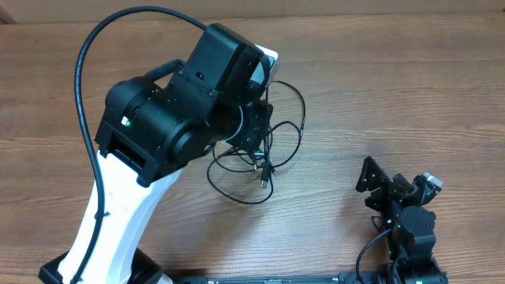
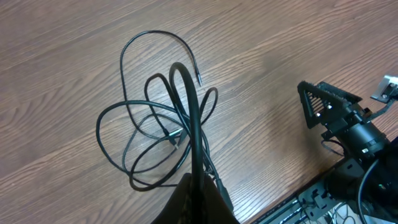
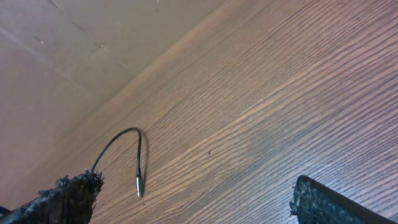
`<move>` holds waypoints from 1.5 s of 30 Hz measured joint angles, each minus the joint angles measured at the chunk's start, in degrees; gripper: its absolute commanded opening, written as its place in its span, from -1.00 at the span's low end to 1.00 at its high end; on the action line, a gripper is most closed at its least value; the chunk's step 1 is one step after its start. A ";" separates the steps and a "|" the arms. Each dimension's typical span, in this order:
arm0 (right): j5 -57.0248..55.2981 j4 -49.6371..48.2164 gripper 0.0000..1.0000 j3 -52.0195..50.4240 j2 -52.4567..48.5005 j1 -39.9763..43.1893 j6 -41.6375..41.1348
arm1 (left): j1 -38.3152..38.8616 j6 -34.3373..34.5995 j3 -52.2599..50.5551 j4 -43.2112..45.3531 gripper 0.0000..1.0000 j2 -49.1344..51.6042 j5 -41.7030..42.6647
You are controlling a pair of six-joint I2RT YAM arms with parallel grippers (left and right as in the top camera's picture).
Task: Untangle cables
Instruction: 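Regrasp the cable bundle with the left gripper and lift it up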
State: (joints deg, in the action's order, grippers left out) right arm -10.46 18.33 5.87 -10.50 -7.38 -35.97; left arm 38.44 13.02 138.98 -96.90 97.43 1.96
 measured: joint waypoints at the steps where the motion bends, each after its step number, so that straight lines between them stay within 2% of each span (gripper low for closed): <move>1: -0.04 0.00 1.00 0.00 0.00 0.00 0.00 | 0.00 0.02 0.00 0.00 -0.92 0.00 0.02; 22: -0.04 0.13 1.00 0.00 0.00 0.00 0.00 | 0.00 -0.44 -4.81 0.00 -0.91 1.42 0.50; 25: -0.04 0.13 1.00 0.00 0.00 0.00 0.02 | 0.00 -3.76 -5.20 0.00 -0.92 1.49 2.25; 31: -0.04 0.15 1.00 0.00 0.00 0.00 0.00 | 0.11 -17.53 -5.22 0.00 -0.92 1.49 11.41; 35: -0.04 0.15 1.00 0.00 0.00 0.00 0.02 | 0.11 -23.67 -5.22 0.04 -0.92 1.49 14.19; 41: -0.04 0.15 1.00 0.00 0.00 0.00 0.00 | 0.11 -26.38 -5.22 0.24 -0.92 1.49 10.23; 45: -0.04 0.15 1.00 0.00 0.00 0.00 -0.02 | 0.11 -21.99 -5.25 4.04 -0.92 1.53 1.51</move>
State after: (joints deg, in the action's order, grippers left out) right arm -10.50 18.48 5.87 -10.50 -7.38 -35.99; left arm 38.54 -8.97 133.73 -92.86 98.96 3.46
